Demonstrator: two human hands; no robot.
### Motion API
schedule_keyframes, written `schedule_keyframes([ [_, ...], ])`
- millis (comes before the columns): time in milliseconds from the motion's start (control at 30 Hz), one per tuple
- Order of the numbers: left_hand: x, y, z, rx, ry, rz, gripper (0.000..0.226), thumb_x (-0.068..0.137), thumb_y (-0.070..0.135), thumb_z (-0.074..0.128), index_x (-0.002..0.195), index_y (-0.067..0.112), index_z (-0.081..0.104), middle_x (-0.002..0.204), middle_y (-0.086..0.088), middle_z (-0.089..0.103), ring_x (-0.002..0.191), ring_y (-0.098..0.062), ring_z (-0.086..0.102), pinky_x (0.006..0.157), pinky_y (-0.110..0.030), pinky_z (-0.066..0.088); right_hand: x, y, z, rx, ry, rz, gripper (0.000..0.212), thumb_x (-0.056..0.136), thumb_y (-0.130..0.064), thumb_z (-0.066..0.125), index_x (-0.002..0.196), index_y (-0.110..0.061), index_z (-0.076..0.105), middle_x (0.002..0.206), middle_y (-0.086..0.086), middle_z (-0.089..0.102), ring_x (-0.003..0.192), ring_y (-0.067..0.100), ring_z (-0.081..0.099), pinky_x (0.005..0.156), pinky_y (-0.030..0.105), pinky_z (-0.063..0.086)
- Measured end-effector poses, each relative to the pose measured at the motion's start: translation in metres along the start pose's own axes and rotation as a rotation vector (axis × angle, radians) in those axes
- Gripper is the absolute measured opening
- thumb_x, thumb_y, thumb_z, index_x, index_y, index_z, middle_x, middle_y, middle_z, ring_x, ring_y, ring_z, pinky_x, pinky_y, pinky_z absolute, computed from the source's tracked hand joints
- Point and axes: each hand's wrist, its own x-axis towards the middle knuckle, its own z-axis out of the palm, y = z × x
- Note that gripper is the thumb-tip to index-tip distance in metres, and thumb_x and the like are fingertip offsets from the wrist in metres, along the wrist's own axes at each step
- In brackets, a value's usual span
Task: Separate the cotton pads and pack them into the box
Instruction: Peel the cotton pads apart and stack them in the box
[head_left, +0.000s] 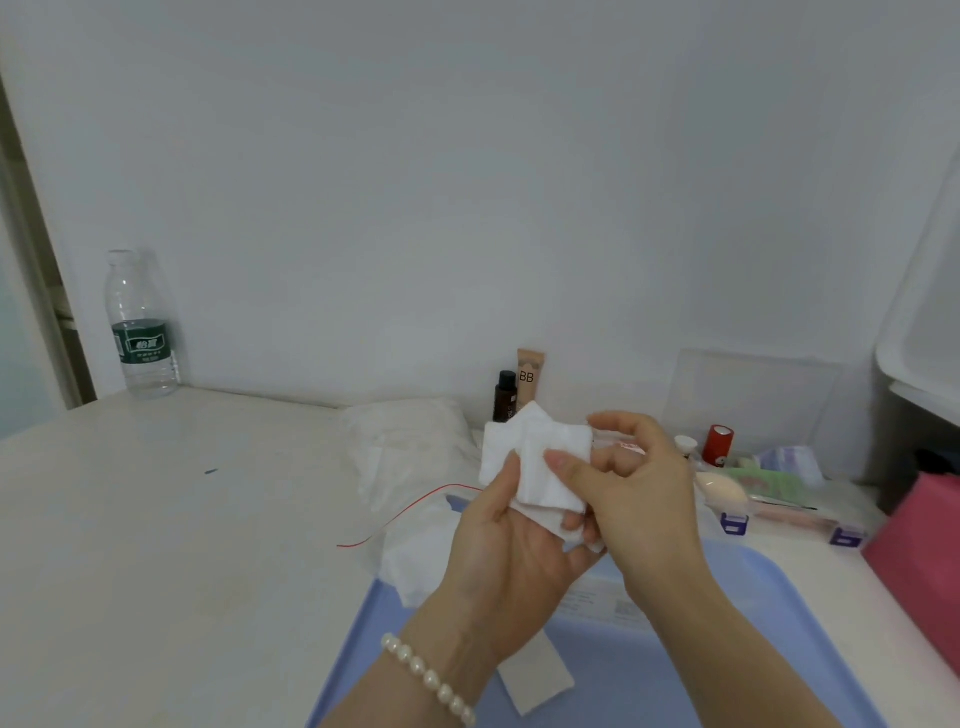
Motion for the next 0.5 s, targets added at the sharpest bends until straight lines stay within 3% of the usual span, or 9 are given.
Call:
schedule_keyframes([
  [67, -0.001, 0.001, 0.0, 0.036, -0.001, 0.002, 0.049, 0.089, 0.039, 0.039, 0.107, 0.006, 0.072, 0.112, -0.014, 0.065, 0.085, -0.023, 0.053, 0.087, -0.039, 0.041, 0.001, 0.002, 0.0, -0.028, 0.001, -0.028, 0.035, 0.073, -0.008, 0.077, 0.094, -0.03, 0.06, 0.061, 0.0, 0.058, 0.053, 0.012, 0.059, 0.04, 0.022, 0.048],
  [133, -0.002, 0.002, 0.001, 0.042, -0.001, 0.001, 0.049, 0.089, 0.038, 0.039, 0.112, 0.006, 0.068, 0.121, -0.016, 0.064, 0.108, -0.027, 0.059, 0.099, -0.043, 0.039, 0.002, 0.005, 0.001, -0.026, 0.024, -0.097, 0.031, 0.07, -0.007, 0.078, 0.08, -0.034, 0.067, 0.059, -0.006, 0.053, 0.06, 0.011, 0.059, 0.054, 0.028, 0.054],
  [200, -0.003, 0.003, 0.003, 0.03, -0.013, -0.007, 0.05, 0.088, 0.038, 0.04, 0.116, 0.005, 0.064, 0.124, -0.018, 0.062, 0.116, -0.028, 0.059, 0.096, -0.043, 0.045, 0.001, 0.01, 0.002, -0.041, 0.08, -0.205, 0.031, 0.067, -0.002, 0.079, 0.07, -0.032, 0.069, 0.067, 0.0, 0.056, 0.066, 0.02, 0.058, 0.063, 0.029, 0.054],
  [267, -0.004, 0.004, 0.004, -0.002, -0.009, -0.012, 0.053, 0.089, 0.039, 0.038, 0.12, 0.002, 0.062, 0.125, -0.02, 0.06, 0.116, -0.031, 0.058, 0.093, -0.043, 0.049, -0.002, 0.01, 0.003, -0.035, 0.11, -0.236, 0.027, 0.066, 0.0, 0.078, 0.068, -0.024, 0.068, 0.076, 0.01, 0.059, 0.066, 0.017, 0.057, 0.065, 0.025, 0.053],
  [400, -0.004, 0.01, 0.003, -0.091, 0.038, 0.011, 0.051, 0.089, 0.037, 0.041, 0.124, 0.003, 0.057, 0.123, -0.022, 0.061, 0.119, -0.036, 0.055, 0.106, -0.052, 0.034, 0.005, -0.002, -0.006, 0.466, -0.063, 0.103, 0.011, 0.065, -0.009, 0.069, 0.074, -0.011, 0.064, 0.068, 0.003, 0.069, 0.061, 0.012, 0.065, 0.054, 0.026, 0.054],
  [500, -0.003, 0.013, 0.001, -0.105, 0.075, -0.004, 0.049, 0.088, 0.038, 0.044, 0.123, 0.005, 0.057, 0.121, -0.019, 0.063, 0.119, -0.036, 0.055, 0.106, -0.054, 0.033, 0.021, -0.008, -0.029, 0.787, -0.189, 0.297, 0.033, 0.052, -0.013, 0.072, 0.085, -0.007, 0.073, 0.087, 0.008, 0.073, 0.078, 0.022, 0.071, 0.064, 0.035, 0.058],
])
